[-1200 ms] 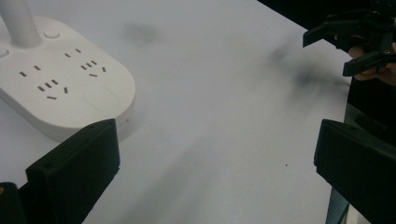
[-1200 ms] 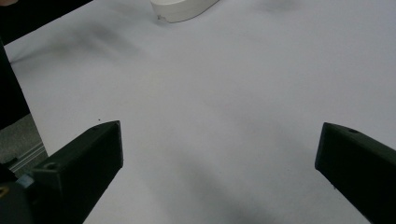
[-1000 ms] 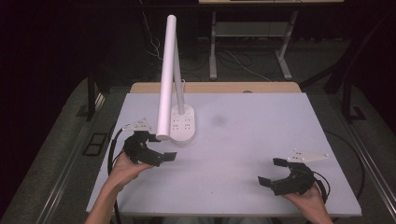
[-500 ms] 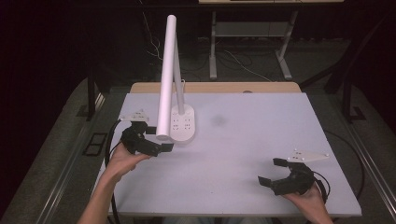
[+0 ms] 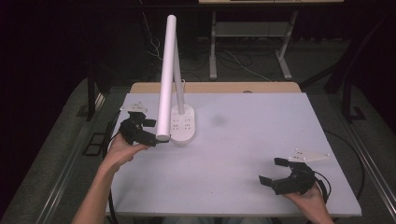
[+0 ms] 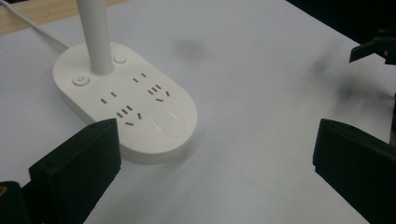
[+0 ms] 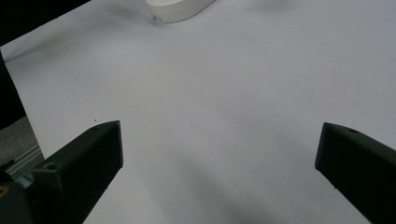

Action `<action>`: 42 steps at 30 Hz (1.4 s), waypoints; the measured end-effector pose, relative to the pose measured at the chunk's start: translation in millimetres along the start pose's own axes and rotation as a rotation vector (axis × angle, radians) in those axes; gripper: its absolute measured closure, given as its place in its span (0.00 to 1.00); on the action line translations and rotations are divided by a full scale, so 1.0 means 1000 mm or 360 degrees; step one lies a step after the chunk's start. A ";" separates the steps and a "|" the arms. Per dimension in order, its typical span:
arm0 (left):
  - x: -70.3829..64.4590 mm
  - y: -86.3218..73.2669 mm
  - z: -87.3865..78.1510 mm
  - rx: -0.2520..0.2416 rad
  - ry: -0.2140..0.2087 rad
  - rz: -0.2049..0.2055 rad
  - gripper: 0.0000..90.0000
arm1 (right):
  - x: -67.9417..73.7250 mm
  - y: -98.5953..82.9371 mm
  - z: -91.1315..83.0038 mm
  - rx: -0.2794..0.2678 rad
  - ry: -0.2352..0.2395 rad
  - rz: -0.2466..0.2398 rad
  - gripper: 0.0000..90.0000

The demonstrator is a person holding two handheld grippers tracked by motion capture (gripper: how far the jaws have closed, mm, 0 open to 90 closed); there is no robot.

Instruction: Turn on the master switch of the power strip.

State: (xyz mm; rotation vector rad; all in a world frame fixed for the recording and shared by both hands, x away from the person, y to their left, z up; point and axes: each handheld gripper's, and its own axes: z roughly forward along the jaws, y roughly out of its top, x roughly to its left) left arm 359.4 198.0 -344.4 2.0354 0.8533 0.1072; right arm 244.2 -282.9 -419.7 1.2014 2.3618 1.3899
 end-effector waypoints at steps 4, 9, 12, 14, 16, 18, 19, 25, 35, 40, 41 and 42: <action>0.004 0.004 0.001 -0.0001 0.0010 0.0000 0.00 | -0.001 0.000 -0.002 -0.0006 -0.0007 0.0004 0.00; 0.010 0.012 0.001 0.0009 0.0026 0.0007 0.00 | -0.001 0.000 -0.002 -0.0011 -0.0011 0.0004 0.00; 0.013 0.018 0.000 0.0017 0.0034 0.0014 0.00 | -0.001 0.000 -0.002 -0.0009 -0.0012 0.0000 0.00; 0.016 0.021 0.001 0.0012 0.0037 0.0009 0.00 | -0.001 0.000 -0.002 -0.0009 -0.0013 0.0000 0.00; 0.019 0.023 0.002 0.0023 0.0042 0.0015 0.00 | -0.001 0.000 -0.002 -0.0009 -0.0011 -0.0003 0.00; 0.022 0.025 0.003 0.0027 0.0046 0.0017 0.00 | -0.001 0.000 -0.002 -0.0011 -0.0009 -0.0004 0.00; 0.024 0.026 0.004 0.0025 0.0047 0.0008 0.00 | -0.001 0.000 -0.002 -0.0010 -0.0007 -0.0005 0.00; 0.033 0.031 0.010 0.0032 0.0063 -0.0002 0.00 | -0.001 0.000 -0.002 -0.0011 -0.0003 -0.0004 0.00; 0.047 0.034 0.020 0.0076 0.0102 -0.0011 0.00 | 0.000 -0.001 -0.003 -0.0014 -0.0002 0.0001 0.00; 0.054 0.037 0.023 0.0085 0.0128 -0.0018 0.01 | 0.000 -0.001 -0.003 -0.0018 0.0000 -0.0002 0.00; 0.055 0.037 0.024 0.0086 0.0133 -0.0019 0.01 | 0.000 -0.001 -0.003 -0.0017 -0.0001 0.0000 0.00; 0.056 0.038 0.024 0.0080 0.0137 -0.0034 0.01 | 0.000 -0.001 -0.003 -0.0018 -0.0001 0.0001 0.00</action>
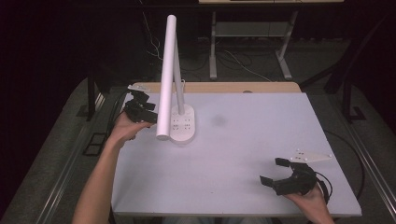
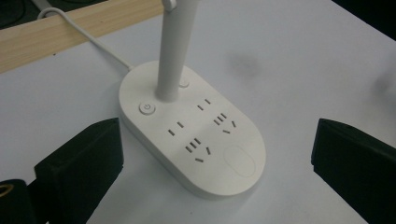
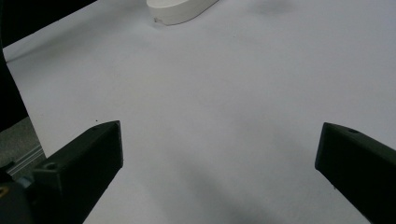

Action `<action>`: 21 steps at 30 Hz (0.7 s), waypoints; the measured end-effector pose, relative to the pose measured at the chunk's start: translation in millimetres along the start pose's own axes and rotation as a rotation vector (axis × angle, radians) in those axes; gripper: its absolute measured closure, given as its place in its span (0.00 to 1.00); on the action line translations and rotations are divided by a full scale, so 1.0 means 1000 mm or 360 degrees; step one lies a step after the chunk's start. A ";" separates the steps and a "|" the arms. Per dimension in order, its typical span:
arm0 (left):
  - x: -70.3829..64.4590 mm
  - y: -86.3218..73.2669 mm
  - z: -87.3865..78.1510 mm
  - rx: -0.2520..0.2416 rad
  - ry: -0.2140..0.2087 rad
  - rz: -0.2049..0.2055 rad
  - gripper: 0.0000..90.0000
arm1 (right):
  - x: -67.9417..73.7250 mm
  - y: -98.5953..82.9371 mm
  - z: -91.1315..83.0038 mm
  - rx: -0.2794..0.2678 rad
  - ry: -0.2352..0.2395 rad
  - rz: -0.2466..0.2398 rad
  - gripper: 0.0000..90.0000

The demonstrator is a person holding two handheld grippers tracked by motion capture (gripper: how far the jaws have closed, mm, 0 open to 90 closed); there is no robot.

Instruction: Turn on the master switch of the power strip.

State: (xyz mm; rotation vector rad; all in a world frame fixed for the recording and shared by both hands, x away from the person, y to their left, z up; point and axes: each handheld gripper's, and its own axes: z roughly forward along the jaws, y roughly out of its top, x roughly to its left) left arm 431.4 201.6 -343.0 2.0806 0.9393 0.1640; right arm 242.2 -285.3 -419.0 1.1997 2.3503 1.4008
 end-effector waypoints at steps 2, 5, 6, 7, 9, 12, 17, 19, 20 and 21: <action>0.003 0.002 0.001 -0.0012 0.0012 -0.0011 0.02 | 0.000 0.000 0.000 -0.0001 0.0001 0.0002 0.00; 0.006 0.004 0.002 -0.0011 0.0036 -0.0026 0.02 | 0.000 0.000 0.000 -0.0002 0.0001 -0.0001 0.00; 0.007 0.004 0.004 -0.0009 0.0035 -0.0046 0.02 | 0.000 0.000 0.000 -0.0002 0.0002 0.0000 0.00; 0.009 0.005 0.005 -0.0004 0.0045 -0.0045 0.02 | 0.000 0.000 0.000 0.0000 0.0003 0.0001 0.00; 0.011 0.006 0.007 -0.0008 0.0046 -0.0044 0.03 | 0.000 0.000 0.000 0.0000 0.0004 -0.0004 0.00; 0.013 0.009 0.012 -0.0015 0.0050 -0.0048 0.03 | 0.000 0.000 0.000 0.0000 0.0004 -0.0005 0.00; 0.016 0.013 0.019 0.0000 0.0061 -0.0051 0.04 | -0.001 0.000 0.000 0.0001 0.0005 -0.0001 0.00; 0.017 0.014 0.022 0.0002 0.0081 -0.0057 0.04 | -0.001 0.000 0.000 0.0000 0.0005 -0.0003 0.00; 0.018 0.014 0.023 -0.0001 0.0090 -0.0066 0.05 | -0.001 0.000 0.000 -0.0001 0.0004 -0.0008 0.00; 0.018 0.013 0.024 -0.0004 0.0094 -0.0074 0.05 | -0.001 0.000 0.000 -0.0001 0.0005 -0.0008 0.00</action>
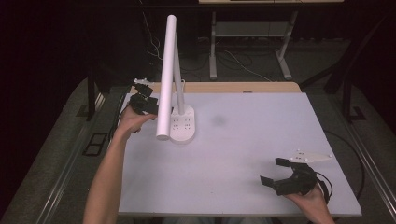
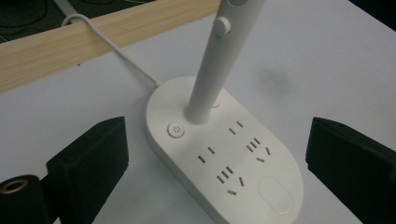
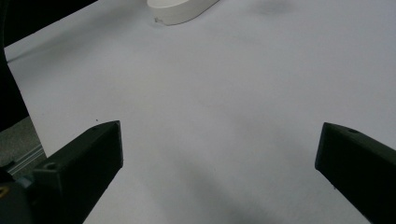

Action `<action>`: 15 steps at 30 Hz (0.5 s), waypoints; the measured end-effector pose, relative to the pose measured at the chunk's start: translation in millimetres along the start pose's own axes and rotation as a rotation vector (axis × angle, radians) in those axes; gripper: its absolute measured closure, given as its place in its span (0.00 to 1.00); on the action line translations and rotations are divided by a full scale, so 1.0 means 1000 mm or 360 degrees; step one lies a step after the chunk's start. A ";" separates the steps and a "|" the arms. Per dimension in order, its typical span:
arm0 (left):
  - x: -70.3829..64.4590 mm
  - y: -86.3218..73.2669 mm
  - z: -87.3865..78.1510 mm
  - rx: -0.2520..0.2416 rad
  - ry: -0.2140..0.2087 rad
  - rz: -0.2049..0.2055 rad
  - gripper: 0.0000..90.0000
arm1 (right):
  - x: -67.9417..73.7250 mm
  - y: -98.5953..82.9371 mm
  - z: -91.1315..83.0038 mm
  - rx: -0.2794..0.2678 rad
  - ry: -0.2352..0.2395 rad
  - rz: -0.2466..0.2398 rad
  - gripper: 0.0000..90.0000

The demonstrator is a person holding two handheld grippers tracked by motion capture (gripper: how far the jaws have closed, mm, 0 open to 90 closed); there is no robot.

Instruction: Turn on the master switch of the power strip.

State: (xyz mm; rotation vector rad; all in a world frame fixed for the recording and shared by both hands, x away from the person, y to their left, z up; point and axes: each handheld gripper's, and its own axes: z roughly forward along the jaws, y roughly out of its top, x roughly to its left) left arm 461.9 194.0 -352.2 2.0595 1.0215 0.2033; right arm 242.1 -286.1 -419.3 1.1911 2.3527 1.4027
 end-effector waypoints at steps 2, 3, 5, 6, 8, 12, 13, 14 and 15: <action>0.002 -0.001 0.002 -0.0006 0.0013 -0.0008 0.07 | 0.000 0.000 0.000 0.0000 0.0001 -0.0002 0.00; 0.003 -0.001 0.003 -0.0007 0.0018 -0.0015 0.07 | 0.000 0.000 0.000 0.0000 0.0001 -0.0003 0.00; 0.005 -0.002 0.005 -0.0016 0.0028 -0.0032 0.08 | 0.000 0.000 0.000 0.0000 0.0001 -0.0005 0.00; 0.006 -0.002 0.006 -0.0023 0.0043 -0.0018 0.08 | 0.000 0.000 0.000 0.0000 0.0003 -0.0006 0.00; 0.007 -0.004 0.008 -0.0031 0.0060 -0.0017 0.11 | 0.000 0.000 -0.001 0.0004 0.0004 -0.0002 0.00; 0.010 -0.005 0.011 -0.0052 0.0082 -0.0023 0.16 | -0.001 0.000 -0.001 -0.0004 -0.0003 -0.0007 0.00; 0.010 -0.005 0.012 -0.0067 0.0091 -0.0050 0.17 | -0.001 0.000 -0.001 -0.0003 -0.0003 -0.0007 0.00; 0.010 -0.006 0.012 -0.0073 0.0096 -0.0059 0.17 | -0.001 0.000 -0.001 -0.0003 -0.0003 -0.0007 0.00; 0.011 -0.006 0.013 -0.0078 0.0103 -0.0065 0.18 | -0.001 0.000 -0.001 -0.0003 -0.0002 -0.0008 0.00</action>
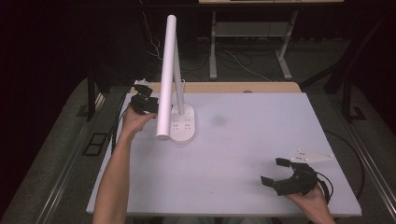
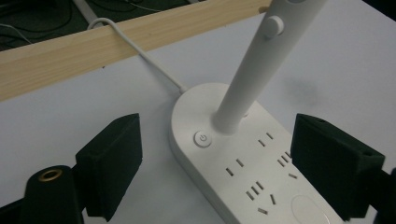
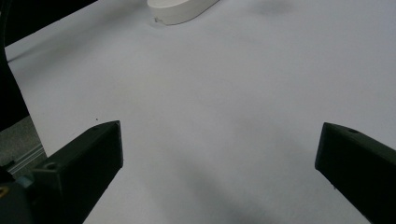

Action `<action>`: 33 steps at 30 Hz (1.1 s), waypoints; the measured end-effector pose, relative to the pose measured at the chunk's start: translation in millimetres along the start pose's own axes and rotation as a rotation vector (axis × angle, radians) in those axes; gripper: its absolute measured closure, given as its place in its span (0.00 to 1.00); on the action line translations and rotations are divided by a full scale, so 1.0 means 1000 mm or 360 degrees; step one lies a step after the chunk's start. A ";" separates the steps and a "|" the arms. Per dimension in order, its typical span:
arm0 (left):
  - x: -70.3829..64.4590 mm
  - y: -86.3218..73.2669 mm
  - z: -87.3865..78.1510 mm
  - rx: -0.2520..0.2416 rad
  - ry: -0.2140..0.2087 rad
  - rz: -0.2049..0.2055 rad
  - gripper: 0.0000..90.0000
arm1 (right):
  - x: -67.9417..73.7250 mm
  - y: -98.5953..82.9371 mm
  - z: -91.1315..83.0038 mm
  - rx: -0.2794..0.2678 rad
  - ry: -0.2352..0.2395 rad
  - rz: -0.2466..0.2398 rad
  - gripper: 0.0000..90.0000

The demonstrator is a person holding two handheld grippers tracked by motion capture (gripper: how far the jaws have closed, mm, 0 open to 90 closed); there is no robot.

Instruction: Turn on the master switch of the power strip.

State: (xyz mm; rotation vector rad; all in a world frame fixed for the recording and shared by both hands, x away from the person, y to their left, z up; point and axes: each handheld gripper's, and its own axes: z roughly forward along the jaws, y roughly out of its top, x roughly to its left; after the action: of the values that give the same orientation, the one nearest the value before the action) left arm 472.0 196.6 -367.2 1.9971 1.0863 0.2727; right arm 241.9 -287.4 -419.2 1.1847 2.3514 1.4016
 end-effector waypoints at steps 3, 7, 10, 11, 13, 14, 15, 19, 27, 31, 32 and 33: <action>0.004 0.000 0.001 -0.0001 -0.0002 -0.0027 0.21 | 0.000 0.000 0.000 0.0001 0.0000 -0.0001 0.00; 0.008 -0.001 0.002 -0.0016 0.0032 -0.0092 0.26 | 0.000 0.000 0.000 0.0002 0.0002 0.0002 0.00; 0.012 -0.004 0.005 0.0007 0.0013 -0.0130 0.33 | -0.001 0.000 -0.001 0.0003 0.0004 0.0003 0.00; 0.013 -0.005 0.006 0.0005 0.0010 -0.0140 0.36 | -0.001 0.000 -0.001 0.0003 0.0004 0.0004 0.00; 0.013 -0.006 0.008 -0.0012 0.0004 -0.0156 0.42 | -0.001 0.000 -0.001 0.0008 0.0007 0.0005 0.00; 0.013 -0.007 0.009 -0.0017 0.0006 -0.0154 0.44 | -0.001 -0.001 0.000 0.0008 0.0006 -0.0001 0.00; 0.013 -0.008 0.010 -0.0018 0.0016 -0.0154 0.47 | -0.001 -0.001 0.000 0.0009 0.0006 -0.0002 0.00; 0.013 -0.010 0.015 -0.0036 0.0011 -0.0179 0.56 | -0.001 -0.001 0.000 0.0013 0.0009 -0.0006 0.00; 0.012 -0.010 0.024 -0.0047 -0.0002 -0.0183 0.64 | -0.001 -0.001 0.000 0.0016 0.0012 -0.0011 0.00; 0.010 -0.011 0.029 -0.0034 0.0009 -0.0173 0.66 | -0.001 -0.001 0.001 0.0025 0.0013 -0.0009 0.00; 0.009 -0.011 0.031 -0.0039 0.0004 -0.0181 0.67 | -0.001 -0.001 0.001 0.0025 0.0014 -0.0011 0.00; 0.009 -0.012 0.031 -0.0036 0.0006 -0.0176 0.69 | -0.001 -0.001 0.001 0.0026 0.0013 -0.0014 0.00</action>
State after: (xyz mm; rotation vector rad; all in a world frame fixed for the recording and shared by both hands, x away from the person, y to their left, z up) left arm 487.0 188.9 -397.4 1.9100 1.1863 0.2295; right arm 242.4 -288.0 -420.5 1.1732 2.3748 1.3900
